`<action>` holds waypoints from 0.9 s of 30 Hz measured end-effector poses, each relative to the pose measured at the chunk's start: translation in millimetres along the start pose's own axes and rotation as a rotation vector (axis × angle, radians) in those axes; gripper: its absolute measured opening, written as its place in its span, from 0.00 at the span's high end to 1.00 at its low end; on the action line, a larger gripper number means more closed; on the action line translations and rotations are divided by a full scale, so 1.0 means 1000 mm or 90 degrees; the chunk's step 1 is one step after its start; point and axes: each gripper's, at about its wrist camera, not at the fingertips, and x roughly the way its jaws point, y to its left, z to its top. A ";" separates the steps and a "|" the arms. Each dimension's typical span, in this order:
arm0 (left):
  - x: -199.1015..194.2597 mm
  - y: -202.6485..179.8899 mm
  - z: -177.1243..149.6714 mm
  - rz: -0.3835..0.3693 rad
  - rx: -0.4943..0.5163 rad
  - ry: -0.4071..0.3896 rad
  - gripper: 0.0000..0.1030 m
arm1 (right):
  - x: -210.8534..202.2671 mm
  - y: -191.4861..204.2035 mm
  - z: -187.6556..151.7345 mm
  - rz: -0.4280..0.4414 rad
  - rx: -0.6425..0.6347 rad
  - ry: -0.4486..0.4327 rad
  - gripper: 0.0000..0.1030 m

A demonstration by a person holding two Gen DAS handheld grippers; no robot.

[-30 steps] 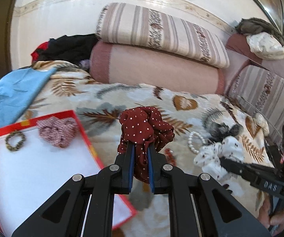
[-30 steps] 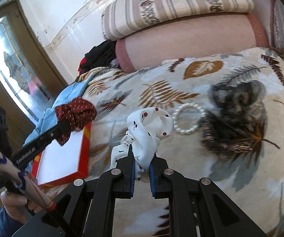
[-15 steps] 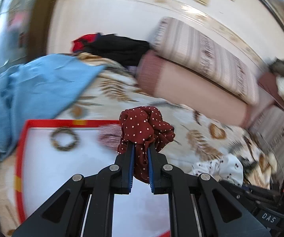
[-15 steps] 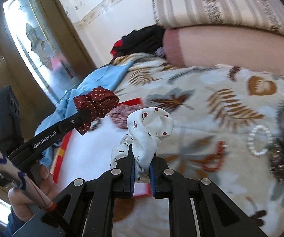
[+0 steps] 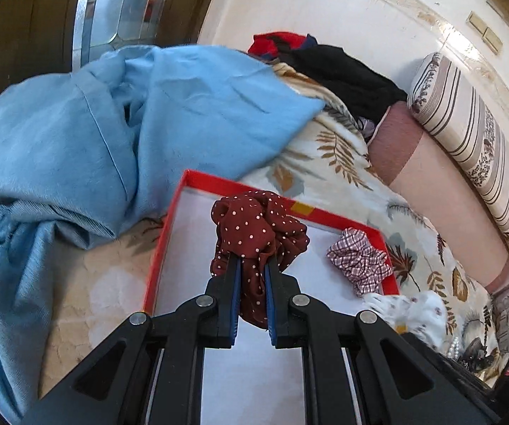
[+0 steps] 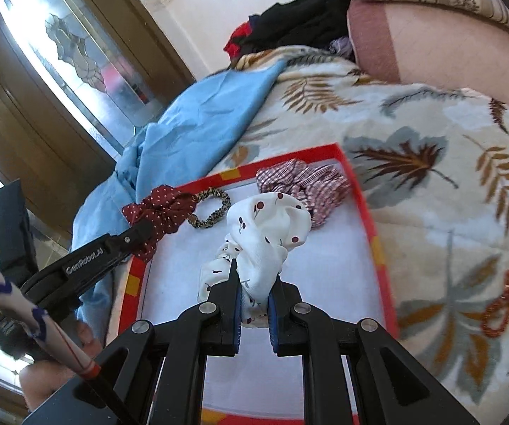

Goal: Organize jewelry
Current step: 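Carry the white scrunchie and red polka-dot scrunchie over the red box, then open both tools to drop the two scrunchies into the red box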

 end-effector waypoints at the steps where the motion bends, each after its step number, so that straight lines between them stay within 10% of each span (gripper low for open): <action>1: 0.002 0.000 -0.001 -0.001 -0.002 0.005 0.89 | 0.005 0.002 0.000 -0.002 0.000 0.005 0.87; 22: 0.023 -0.012 -0.009 0.048 0.025 0.049 0.87 | 0.045 -0.015 -0.002 -0.039 0.019 0.052 0.84; 27: 0.020 -0.013 -0.007 0.048 0.024 0.038 0.74 | 0.041 -0.014 -0.001 -0.037 0.016 0.047 0.68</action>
